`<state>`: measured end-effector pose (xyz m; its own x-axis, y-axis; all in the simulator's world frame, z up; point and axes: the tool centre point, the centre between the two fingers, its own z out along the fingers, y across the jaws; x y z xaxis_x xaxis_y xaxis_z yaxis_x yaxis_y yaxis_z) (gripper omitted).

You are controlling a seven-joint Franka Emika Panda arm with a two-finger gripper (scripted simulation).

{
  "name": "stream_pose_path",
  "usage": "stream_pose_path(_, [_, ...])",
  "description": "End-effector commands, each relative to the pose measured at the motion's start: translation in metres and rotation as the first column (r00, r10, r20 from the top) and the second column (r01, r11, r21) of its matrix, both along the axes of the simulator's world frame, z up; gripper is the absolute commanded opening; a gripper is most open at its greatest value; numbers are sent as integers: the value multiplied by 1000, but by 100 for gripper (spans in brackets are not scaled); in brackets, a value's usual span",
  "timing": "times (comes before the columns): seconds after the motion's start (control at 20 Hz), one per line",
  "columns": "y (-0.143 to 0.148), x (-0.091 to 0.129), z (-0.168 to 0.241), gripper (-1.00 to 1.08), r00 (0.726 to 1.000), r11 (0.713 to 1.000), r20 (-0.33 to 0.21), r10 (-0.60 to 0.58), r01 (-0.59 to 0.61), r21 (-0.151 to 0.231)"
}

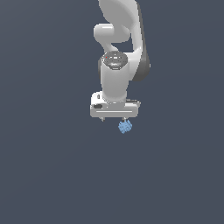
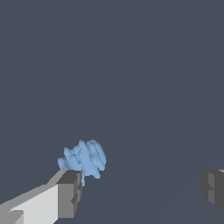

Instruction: Pick up the object and move it to a goal position.

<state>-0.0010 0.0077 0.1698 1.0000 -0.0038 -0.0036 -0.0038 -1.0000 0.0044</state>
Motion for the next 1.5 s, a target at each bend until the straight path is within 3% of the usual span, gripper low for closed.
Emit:
stream_pose_path(0.0, [0,0,0,100,1000,1000,0,0,0,0])
stream_pose_path(0.85, [-10,1,-3,100,1000,1000,-18,-26,26,12])
stream_pose_path(1.45, [3,-3,-14,100,986,986,-17,-167,167,11])
